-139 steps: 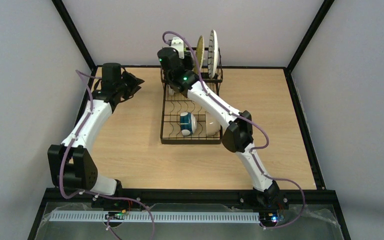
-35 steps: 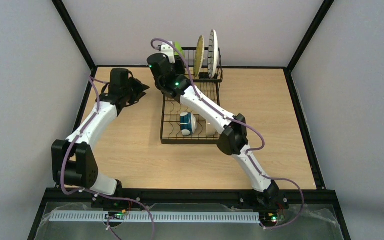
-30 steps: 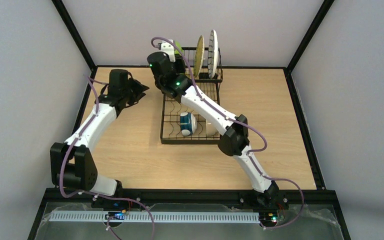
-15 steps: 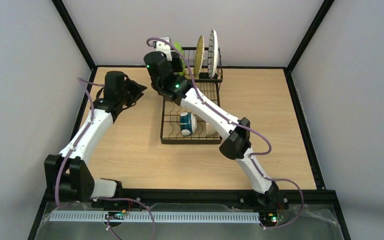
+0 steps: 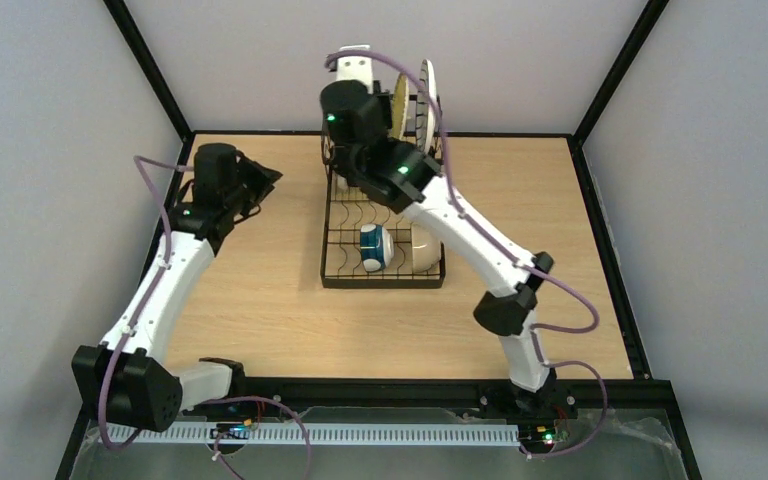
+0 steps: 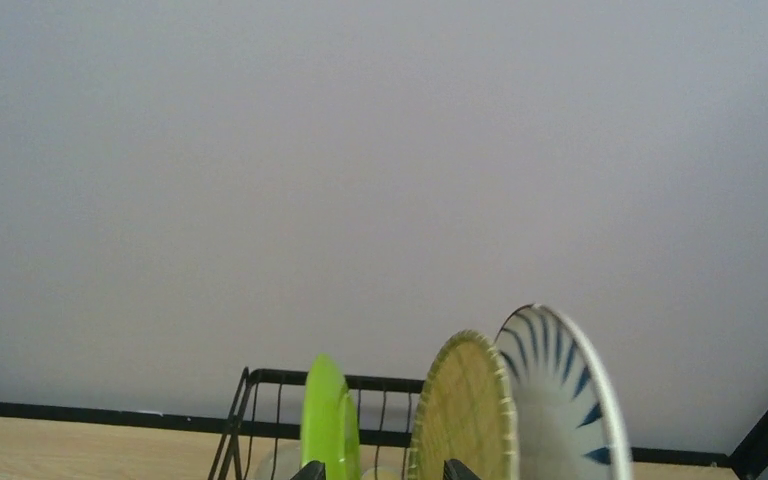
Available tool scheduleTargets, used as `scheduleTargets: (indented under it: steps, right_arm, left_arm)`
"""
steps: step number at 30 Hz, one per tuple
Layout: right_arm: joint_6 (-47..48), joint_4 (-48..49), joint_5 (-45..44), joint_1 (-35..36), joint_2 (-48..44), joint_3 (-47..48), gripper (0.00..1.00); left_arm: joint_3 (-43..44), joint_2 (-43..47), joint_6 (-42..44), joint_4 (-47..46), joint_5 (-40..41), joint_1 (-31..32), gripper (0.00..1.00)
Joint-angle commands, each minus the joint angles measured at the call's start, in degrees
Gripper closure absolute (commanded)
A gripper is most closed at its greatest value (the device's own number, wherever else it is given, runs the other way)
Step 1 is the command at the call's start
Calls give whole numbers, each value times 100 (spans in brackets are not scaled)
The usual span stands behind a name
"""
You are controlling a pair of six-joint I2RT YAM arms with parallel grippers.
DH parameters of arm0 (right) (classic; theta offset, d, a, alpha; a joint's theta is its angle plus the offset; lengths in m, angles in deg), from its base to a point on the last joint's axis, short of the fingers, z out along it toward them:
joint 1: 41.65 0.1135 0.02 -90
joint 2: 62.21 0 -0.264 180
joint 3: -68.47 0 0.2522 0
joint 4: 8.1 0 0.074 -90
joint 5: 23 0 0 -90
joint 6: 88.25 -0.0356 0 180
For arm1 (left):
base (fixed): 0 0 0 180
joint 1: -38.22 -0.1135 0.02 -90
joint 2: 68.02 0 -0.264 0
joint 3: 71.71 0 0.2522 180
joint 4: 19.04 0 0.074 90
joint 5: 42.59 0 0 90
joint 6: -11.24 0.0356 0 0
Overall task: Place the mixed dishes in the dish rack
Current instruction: Reset both arms
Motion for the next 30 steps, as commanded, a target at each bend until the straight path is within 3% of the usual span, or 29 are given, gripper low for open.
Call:
scheduleTargets:
  steps: [1,7,16,24,27,30]
  right_arm:
    - [92,-379,323,7,-924,-341,33]
    - [-209,-314,514,-425,-2288,-1610,33]
    - [-1031,338,1834,-2678,-4190,-4657,30]
    - [-1261,588,2743,-4226,-4141,-6238,28]
    - [-1253,708,3012,-4535,-3989,-6509,19]
    - [-1353,837,3510,-4928,-3873,-6708,16]
  left_arm:
    - [871,27,844,414,580,25,32]
    - [1878,-195,1830,487,1004,17,29]
    - [2040,-326,2447,262,1778,19,26]
    - [1186,-36,3780,-603,2927,519,23]
    - [775,72,4172,-948,3150,648,21]
    - [503,8,4512,-1075,3338,771,20]
